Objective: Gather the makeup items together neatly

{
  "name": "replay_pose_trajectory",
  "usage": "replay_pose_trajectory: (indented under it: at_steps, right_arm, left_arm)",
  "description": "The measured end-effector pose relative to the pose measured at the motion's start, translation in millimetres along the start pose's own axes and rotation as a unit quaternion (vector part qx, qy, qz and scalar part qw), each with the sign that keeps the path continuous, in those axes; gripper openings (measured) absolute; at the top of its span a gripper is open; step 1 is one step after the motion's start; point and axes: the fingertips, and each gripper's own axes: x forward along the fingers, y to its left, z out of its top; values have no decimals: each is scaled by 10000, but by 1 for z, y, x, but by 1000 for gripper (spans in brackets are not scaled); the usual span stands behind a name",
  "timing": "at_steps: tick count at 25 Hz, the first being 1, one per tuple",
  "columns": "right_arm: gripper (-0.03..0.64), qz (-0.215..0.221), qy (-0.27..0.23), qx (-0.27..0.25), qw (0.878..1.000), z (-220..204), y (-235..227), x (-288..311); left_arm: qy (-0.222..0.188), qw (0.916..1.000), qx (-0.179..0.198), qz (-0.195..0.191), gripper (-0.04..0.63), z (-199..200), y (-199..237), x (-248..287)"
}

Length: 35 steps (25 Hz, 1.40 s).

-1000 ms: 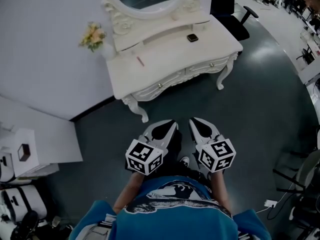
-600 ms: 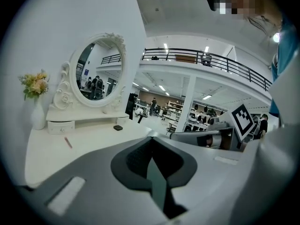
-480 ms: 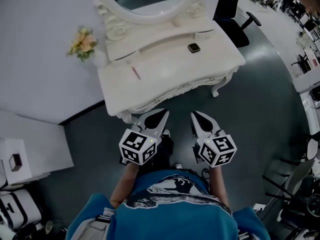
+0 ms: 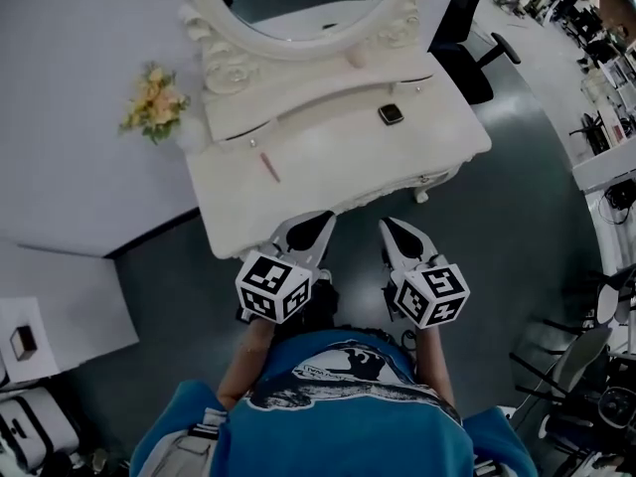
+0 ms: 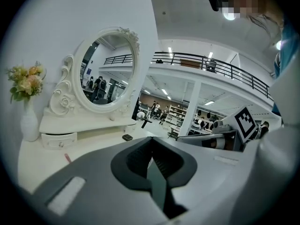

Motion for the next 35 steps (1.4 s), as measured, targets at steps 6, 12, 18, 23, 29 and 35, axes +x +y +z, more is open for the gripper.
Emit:
replay_pose_trajectory:
  at_steps: [6, 12, 18, 23, 29, 35]
  right_arm:
    - [3, -73, 61, -25, 10000, 7, -3, 31]
    - [3, -66, 174, -35, 9998, 11, -4, 47]
    - [3, 21, 350, 26, 9994, 5, -10, 60]
    - [3, 274, 499, -4, 9984, 8, -16, 78]
    - [3, 719, 607, -162, 9954, 23, -38, 110]
    - [3, 998, 700, -406, 9917, 52, -78, 141]
  left_arm:
    - [-1, 9998, 44, -187, 12, 11, 21, 14]
    - [11, 9999, -27, -153, 12, 16, 37, 19]
    - [105, 9998, -139, -48, 12, 9, 45, 21]
    - [122, 9994, -236, 208, 12, 9, 57, 28]
    - [-36, 9971, -300, 705, 12, 21, 78, 49]
    - [-281, 9926, -374, 1121, 12, 45, 91, 86]
